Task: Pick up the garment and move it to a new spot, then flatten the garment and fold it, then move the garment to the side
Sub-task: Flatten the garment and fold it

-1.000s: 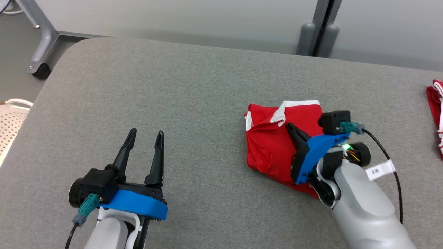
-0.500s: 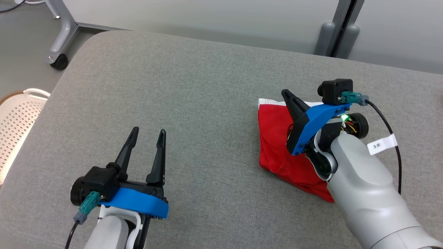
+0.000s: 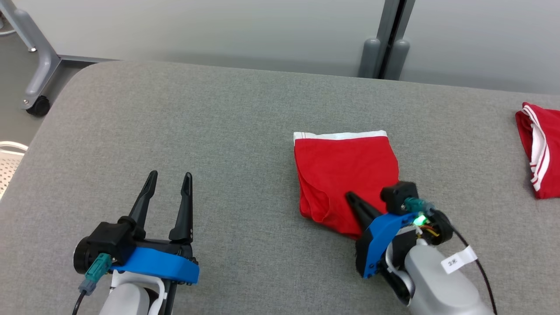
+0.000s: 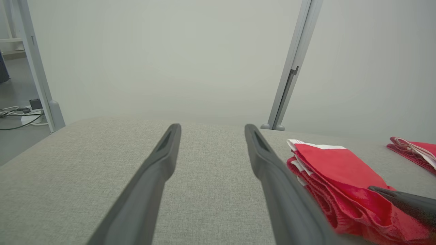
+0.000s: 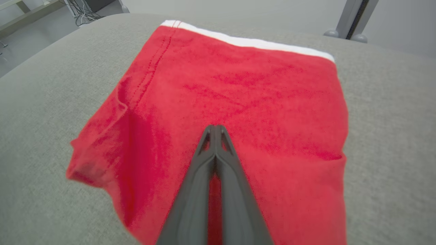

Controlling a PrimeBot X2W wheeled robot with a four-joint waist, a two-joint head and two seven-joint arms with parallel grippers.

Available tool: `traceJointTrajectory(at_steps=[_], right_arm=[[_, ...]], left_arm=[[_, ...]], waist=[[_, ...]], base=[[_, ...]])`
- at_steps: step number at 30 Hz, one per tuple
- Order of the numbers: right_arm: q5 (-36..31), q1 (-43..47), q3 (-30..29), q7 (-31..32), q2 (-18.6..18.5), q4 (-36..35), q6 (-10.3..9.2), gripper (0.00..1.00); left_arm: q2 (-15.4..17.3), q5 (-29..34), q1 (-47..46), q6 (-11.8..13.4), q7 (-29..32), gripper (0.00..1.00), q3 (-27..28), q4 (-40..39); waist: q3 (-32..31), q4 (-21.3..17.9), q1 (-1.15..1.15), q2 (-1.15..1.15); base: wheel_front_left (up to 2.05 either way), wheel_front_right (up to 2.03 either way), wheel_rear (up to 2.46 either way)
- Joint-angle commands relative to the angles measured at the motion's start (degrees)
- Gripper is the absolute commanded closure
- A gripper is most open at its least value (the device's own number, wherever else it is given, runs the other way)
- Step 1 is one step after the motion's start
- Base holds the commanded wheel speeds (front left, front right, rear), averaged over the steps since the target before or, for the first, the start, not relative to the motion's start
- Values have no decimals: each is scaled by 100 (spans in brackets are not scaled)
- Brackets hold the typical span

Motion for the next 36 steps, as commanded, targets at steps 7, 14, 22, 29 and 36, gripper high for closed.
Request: traceJointTrajectory(at_steps=[7, 14, 22, 29, 36], right_arm=[[836, 533, 1325, 254, 28, -1091, 3, 100], [1593, 637, 2044, 337, 21, -1705, 3, 100], [1414, 966, 994, -472, 12, -2244, 3, 0], [-197, 1929, -1476, -315, 20, -3335, 3, 0], [-789, 2547, -2596, 130, 29, -4222, 3, 0]], left_arm=[[25, 41, -60, -2, -23, 0, 74, -17], [21, 41, -76, -4, -23, 0, 21, 40], [107, 6, 175, 41, -24, 0, 213, 58], [208, 16, 462, 177, -23, 0, 428, 16], [245, -25, 646, 228, -23, 0, 597, 46]], waist=[[3, -138, 1, 0], [-64, -93, 1, 0], [-305, -267, 1, 0], [-463, -626, 1, 0], [-552, -810, 1, 0]], base=[[0, 0, 0], [0, 0, 0], [0, 0, 0], [0, 0, 0], [0, 0, 0]])
